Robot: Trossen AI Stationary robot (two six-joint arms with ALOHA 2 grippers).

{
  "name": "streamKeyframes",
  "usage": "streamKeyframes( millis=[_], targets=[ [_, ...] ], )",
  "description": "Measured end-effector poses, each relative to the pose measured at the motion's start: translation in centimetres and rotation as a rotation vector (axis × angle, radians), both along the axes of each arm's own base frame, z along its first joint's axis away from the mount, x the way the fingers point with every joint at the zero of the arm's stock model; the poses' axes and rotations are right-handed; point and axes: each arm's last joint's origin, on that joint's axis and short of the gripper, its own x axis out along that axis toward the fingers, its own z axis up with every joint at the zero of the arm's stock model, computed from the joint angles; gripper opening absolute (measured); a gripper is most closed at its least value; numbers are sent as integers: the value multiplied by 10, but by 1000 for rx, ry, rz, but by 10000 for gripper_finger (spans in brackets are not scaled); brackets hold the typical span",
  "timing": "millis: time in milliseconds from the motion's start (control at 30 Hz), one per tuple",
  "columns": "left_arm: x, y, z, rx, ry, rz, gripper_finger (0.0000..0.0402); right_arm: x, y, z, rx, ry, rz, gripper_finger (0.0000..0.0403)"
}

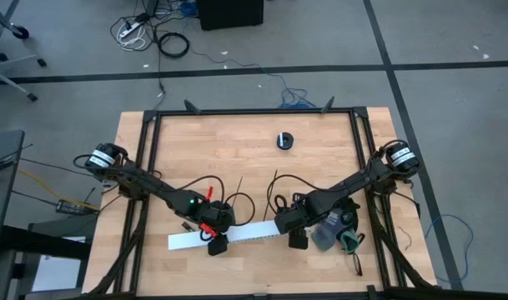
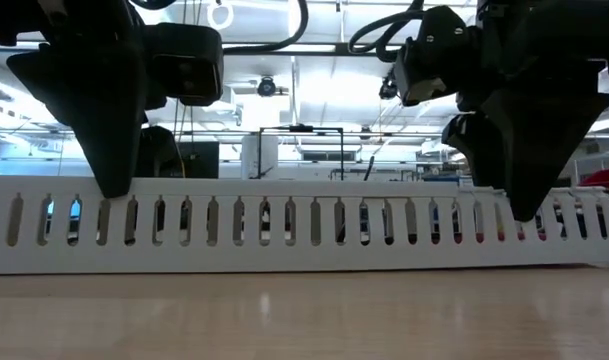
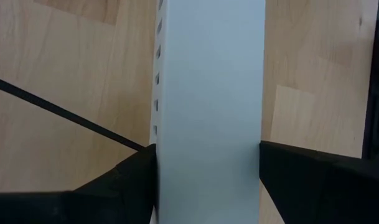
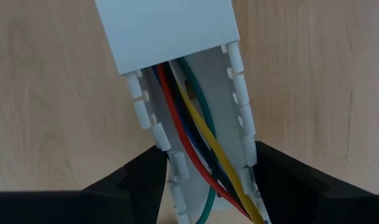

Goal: Ziptie cables
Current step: Close the white cable duct

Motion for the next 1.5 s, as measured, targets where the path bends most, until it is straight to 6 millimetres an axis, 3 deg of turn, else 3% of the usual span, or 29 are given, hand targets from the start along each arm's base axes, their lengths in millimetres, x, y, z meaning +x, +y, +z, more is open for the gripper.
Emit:
streamKeyframes(
  millis=[200, 433, 733, 967, 1267, 1500],
  targets=[
    [0, 2, 0, 15, 14, 19, 241, -3, -1, 0, 64, 69, -19, 228],
    [1, 2, 1, 17, -4, 11, 242, -6, 10, 6, 183, 121, -39, 278],
    [-1, 2, 0, 18, 17, 15, 242, -4, 17, 15, 166, 84, -52, 354],
    [-1, 2, 0, 14, 15, 21, 241, 0, 22, 12, 78, 1, -2, 386],
    [0, 2, 0, 4, 3, 29, 241, 9, 23, -5, 32, -13, 38, 378],
    [0, 1, 0, 3, 3, 26, 241, 8, 24, -7, 7, -13, 37, 339]
  ],
)
